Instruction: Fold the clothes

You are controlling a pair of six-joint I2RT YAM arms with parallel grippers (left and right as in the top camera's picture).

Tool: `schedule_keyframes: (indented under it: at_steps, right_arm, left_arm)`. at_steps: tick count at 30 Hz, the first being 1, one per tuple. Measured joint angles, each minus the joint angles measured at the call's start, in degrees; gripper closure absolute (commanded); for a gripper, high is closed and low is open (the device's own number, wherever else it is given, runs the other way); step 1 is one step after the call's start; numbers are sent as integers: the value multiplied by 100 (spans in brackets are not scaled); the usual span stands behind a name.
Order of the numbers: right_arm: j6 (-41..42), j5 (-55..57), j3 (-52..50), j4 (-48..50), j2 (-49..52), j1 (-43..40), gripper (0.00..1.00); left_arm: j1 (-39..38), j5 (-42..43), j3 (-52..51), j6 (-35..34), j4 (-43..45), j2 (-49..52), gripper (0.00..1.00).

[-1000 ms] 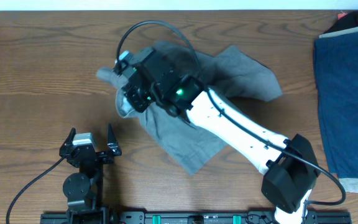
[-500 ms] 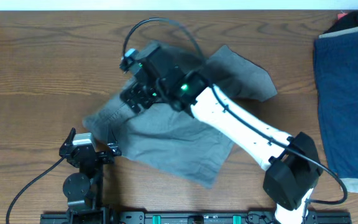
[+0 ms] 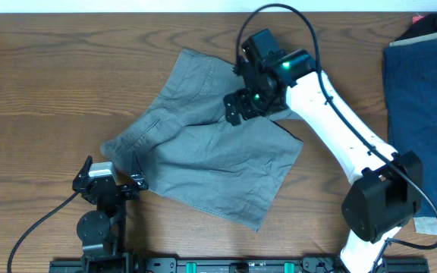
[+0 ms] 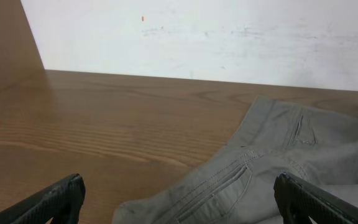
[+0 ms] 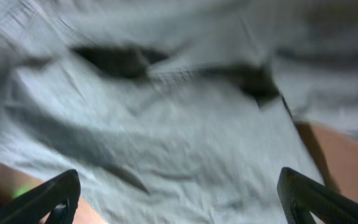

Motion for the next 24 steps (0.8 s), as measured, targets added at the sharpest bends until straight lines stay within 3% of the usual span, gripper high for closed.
schedule_keyframes:
  at_steps: [7, 15, 24]
  right_arm:
    - [1071, 730, 0, -669, -232, -146, 1]
    - [2203, 2068, -216, -1637, -1399, -262, 1]
    - [2643, 1318, -2616, -407, -1893, -227, 1]
  left_arm:
    - [0, 0, 0, 0, 0, 0, 2]
    - [0, 2, 0, 0, 0, 0, 2]
    - [0, 0, 0, 2, 0, 0, 2]
